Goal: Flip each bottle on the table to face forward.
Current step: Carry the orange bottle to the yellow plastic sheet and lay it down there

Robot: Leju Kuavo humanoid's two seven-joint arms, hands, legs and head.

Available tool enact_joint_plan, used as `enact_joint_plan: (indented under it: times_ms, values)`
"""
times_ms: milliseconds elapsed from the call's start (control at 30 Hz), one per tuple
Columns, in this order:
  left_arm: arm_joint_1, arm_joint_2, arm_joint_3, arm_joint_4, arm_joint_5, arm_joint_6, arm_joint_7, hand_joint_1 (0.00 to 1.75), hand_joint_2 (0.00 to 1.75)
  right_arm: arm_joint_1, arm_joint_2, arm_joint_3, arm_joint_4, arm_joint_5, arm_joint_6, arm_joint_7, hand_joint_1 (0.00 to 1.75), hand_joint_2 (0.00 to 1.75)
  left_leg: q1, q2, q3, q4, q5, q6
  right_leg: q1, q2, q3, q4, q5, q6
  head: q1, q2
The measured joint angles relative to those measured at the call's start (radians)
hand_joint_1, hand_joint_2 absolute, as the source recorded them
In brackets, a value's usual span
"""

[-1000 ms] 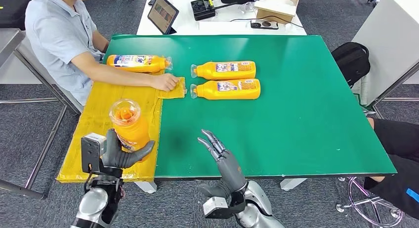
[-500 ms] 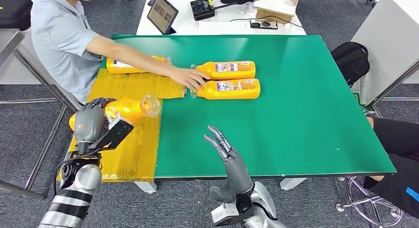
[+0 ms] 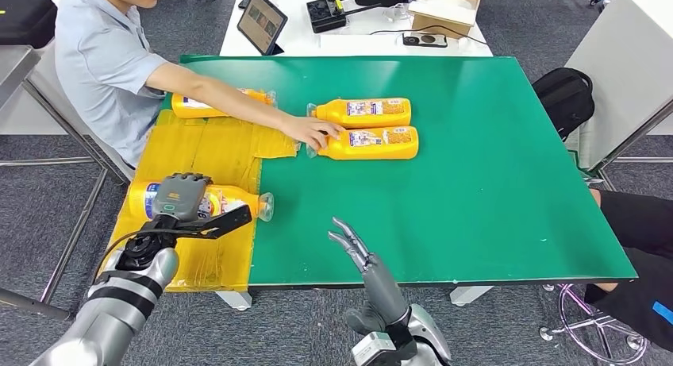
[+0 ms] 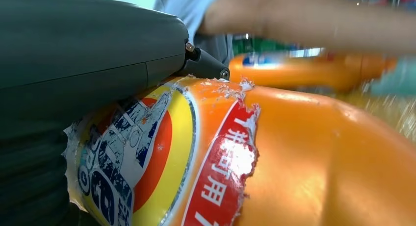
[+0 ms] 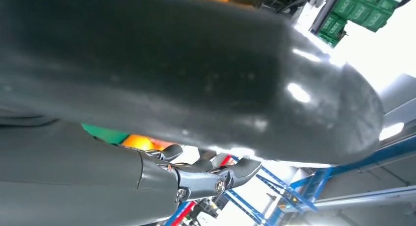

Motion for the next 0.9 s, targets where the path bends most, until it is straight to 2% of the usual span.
enact_joint_plan:
  times_ms: [67, 100, 300, 567, 900]
  values:
    - [-0.026, 0.0, -0.011, 0.044, -0.007, -0.025, 0.012, 0.33, 1.75, 0.007, 0.002, -0.013, -0.001, 0.008, 0.011, 0.0, 0.0, 0.0, 0.0, 0.0, 0.0, 0.0, 0.0, 0.0, 0.0, 0.0, 0.0, 0.0, 0.0, 0.0, 0.0, 0.0]
    - [-0.037, 0.0, -0.014, 0.064, -0.005, -0.037, 0.016, 0.11, 1.75, 0.01, 0.004, -0.018, -0.001, 0.01, 0.016, 0.0, 0.0, 0.0, 0.0, 0.0, 0.0, 0.0, 0.0, 0.0, 0.0, 0.0, 0.0, 0.0, 0.0, 0.0, 0.0, 0.0]
    - [-0.085, -0.008, -0.008, 0.154, 0.103, -0.136, -0.02, 0.07, 1.75, 0.017, 0.01, -0.041, -0.001, 0.006, 0.041, 0.0, 0.0, 0.0, 0.0, 0.0, 0.0, 0.0, 0.0, 0.0, 0.0, 0.0, 0.0, 0.0, 0.0, 0.0, 0.0, 0.0]
    - [-0.112, -0.017, 0.002, 0.201, 0.144, -0.167, -0.04, 0.01, 1.75, 0.02, 0.016, -0.054, 0.0, 0.006, 0.046, 0.0, 0.0, 0.0, 0.0, 0.0, 0.0, 0.0, 0.0, 0.0, 0.0, 0.0, 0.001, 0.0, 0.0, 0.0, 0.0, 0.0]
    - [-0.162, -0.008, 0.033, 0.207, 0.503, -0.453, -0.199, 0.0, 1.75, 0.008, 0.013, -0.042, 0.027, -0.047, 0.03, 0.0, 0.0, 0.0, 0.0, 0.0, 0.0, 0.0, 0.0, 0.0, 0.0, 0.0, 0.002, 0.001, 0.0, 0.0, 0.0, 0.0]
